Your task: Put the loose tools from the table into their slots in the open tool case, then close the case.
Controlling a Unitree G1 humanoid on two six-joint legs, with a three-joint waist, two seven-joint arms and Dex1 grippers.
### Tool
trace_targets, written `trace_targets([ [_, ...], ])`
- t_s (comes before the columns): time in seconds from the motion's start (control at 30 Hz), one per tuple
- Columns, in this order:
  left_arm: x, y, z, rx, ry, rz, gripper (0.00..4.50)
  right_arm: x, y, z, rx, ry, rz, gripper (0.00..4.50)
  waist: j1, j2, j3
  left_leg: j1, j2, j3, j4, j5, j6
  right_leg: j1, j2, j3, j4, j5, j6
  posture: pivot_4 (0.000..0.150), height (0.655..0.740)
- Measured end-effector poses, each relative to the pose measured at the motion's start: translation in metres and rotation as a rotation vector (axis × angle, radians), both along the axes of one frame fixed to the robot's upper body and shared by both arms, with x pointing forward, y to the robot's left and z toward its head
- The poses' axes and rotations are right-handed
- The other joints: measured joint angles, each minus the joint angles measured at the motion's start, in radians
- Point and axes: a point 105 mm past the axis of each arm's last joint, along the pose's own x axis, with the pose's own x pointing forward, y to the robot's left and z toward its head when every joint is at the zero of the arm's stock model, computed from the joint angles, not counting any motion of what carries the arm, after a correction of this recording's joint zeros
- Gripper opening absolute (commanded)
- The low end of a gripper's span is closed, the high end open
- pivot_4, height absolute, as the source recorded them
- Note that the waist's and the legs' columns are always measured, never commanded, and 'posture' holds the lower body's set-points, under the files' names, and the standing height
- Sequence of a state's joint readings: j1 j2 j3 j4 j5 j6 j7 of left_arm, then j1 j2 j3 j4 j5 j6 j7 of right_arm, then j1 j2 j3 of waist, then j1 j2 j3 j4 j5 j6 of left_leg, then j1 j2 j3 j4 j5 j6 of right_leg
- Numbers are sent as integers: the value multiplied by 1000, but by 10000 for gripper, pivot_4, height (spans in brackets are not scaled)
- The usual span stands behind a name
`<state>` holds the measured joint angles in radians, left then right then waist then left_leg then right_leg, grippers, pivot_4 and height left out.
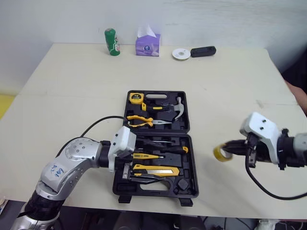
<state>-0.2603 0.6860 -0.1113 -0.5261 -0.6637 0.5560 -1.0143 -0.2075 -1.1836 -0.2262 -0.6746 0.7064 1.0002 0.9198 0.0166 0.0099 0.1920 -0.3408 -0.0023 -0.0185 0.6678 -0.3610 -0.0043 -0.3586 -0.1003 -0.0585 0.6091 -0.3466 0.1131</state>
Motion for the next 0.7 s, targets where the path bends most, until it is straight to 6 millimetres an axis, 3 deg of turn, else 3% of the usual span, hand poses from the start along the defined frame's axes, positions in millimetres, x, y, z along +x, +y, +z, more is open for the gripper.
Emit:
trace_targets([
  [0.13, 0, 6, -1, 18, 15, -6, 45000, -15, 42, -7, 46, 23, 220, 102, 9, 0, 0, -6, -2, -1, 4, 0, 0, -4, -2, -1, 1, 0, 0, 1500, 7400],
  [0.23, 2, 10, -4, 35, 23, 0, 45000, -22, 58, -10, 53, 21, 317, 102, 9, 0, 0, -17, -3, -3, 14, -1, 2, -12, -4, -3, 6, 1, 1, 1500, 7400],
  [0.33, 1, 12, -4, 43, 14, -9, 45000, -31, 76, -25, 36, 36, 419, 102, 7, 0, 0, -17, -3, -3, 14, -1, 2, -13, -5, -3, 8, 2, 0, 1500, 7400],
  [0.7, 0, 17, -12, 81, 10, 3, 45000, -34, 78, -52, -98, -1, 499, 102, 6, 0, 0, -18, -3, -2, 14, -1, 2, -15, -5, -3, 11, 2, 0, 1500, 7400],
])
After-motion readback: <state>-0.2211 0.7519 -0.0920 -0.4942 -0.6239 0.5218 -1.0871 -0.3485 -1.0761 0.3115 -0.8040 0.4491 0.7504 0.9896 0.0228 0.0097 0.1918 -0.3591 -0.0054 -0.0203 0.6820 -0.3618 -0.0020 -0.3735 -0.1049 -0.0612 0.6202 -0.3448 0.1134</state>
